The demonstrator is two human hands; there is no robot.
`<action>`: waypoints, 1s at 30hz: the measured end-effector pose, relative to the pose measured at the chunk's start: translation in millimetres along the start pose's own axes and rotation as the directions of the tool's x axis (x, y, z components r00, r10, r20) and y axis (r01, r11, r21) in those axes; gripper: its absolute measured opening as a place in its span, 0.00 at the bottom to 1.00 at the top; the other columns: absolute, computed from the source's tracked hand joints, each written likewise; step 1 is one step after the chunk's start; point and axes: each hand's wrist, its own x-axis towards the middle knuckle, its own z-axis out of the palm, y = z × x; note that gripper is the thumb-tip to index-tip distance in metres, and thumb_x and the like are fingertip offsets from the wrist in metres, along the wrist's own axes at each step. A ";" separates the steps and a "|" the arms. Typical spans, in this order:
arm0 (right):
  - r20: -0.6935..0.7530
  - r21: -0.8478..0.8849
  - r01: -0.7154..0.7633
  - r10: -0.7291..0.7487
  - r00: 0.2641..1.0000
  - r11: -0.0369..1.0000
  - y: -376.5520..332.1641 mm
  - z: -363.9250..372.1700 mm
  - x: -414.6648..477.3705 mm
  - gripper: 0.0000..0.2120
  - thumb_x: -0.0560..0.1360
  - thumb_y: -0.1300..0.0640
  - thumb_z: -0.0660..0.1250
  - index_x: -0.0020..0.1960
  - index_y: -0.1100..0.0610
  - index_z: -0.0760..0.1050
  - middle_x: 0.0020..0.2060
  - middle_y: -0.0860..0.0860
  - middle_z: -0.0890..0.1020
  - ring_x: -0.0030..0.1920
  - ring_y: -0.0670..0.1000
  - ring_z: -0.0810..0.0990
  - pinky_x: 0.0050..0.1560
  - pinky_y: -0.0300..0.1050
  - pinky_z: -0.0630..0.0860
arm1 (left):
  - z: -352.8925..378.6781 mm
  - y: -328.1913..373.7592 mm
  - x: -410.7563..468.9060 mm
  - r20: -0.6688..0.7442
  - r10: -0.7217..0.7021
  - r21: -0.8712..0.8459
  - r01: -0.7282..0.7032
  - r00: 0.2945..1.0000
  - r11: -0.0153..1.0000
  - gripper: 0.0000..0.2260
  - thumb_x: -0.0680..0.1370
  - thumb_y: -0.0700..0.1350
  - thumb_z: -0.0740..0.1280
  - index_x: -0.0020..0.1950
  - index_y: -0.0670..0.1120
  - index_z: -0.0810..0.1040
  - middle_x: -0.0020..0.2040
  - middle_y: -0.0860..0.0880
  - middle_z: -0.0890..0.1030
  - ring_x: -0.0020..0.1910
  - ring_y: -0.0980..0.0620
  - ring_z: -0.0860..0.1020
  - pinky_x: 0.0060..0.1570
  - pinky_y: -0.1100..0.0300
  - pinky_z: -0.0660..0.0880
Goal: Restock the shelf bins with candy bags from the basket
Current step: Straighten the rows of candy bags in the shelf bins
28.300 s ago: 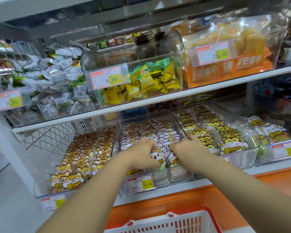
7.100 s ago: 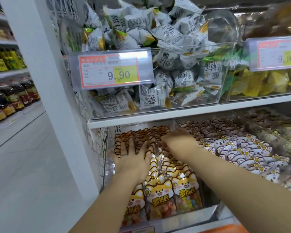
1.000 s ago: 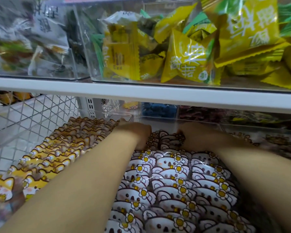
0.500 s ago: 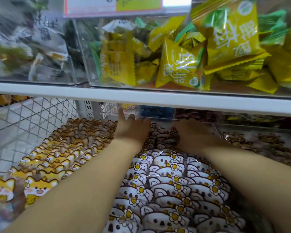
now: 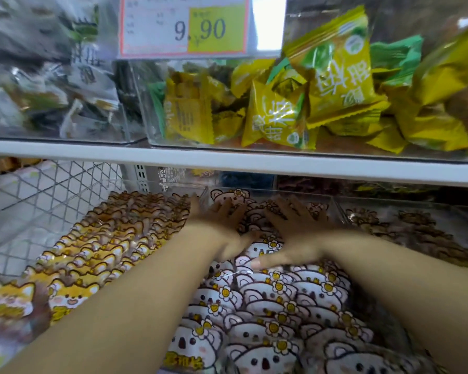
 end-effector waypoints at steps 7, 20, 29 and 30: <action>-0.051 -0.028 -0.081 0.079 0.996 0.996 17.9 -2.1 -22.7 0.65 0.55 0.13 0.53 0.80 0.52 0.54 0.79 0.53 0.58 0.77 0.57 0.61 0.75 0.54 0.62 | 0.9 1.8 1.5 -0.045 -0.028 -0.035 0.026 0.999 0.999 0.41 0.72 0.78 0.40 0.81 0.60 0.38 0.82 0.50 0.42 0.81 0.48 0.45 0.72 0.31 0.35; -0.137 -0.091 -0.043 0.030 0.990 0.995 41.2 -15.2 -22.7 0.21 0.79 0.47 0.65 0.70 0.51 0.70 0.69 0.54 0.73 0.70 0.56 0.71 0.73 0.58 0.62 | -5.3 13.7 -29.3 -0.027 0.169 -0.325 -0.168 0.985 0.931 0.32 0.79 0.69 0.53 0.81 0.59 0.52 0.82 0.50 0.51 0.80 0.44 0.55 0.77 0.43 0.55; -0.285 -0.023 -0.076 0.066 0.956 0.997 31.6 -3.3 -24.4 0.10 0.76 0.51 0.69 0.37 0.50 0.73 0.45 0.49 0.78 0.49 0.52 0.78 0.51 0.44 0.73 | 0.1 36.0 -43.5 0.041 0.063 -0.309 -0.047 0.997 0.950 0.33 0.78 0.71 0.52 0.80 0.60 0.51 0.82 0.48 0.48 0.80 0.39 0.47 0.77 0.38 0.46; -0.314 -0.062 -0.082 0.058 0.948 0.995 30.2 -1.4 -27.9 0.14 0.77 0.53 0.68 0.34 0.50 0.69 0.44 0.49 0.77 0.51 0.53 0.78 0.55 0.45 0.73 | 0.7 36.0 -47.9 0.041 0.061 -0.314 -0.045 0.997 0.948 0.33 0.78 0.71 0.51 0.80 0.59 0.52 0.82 0.47 0.49 0.80 0.38 0.47 0.77 0.39 0.46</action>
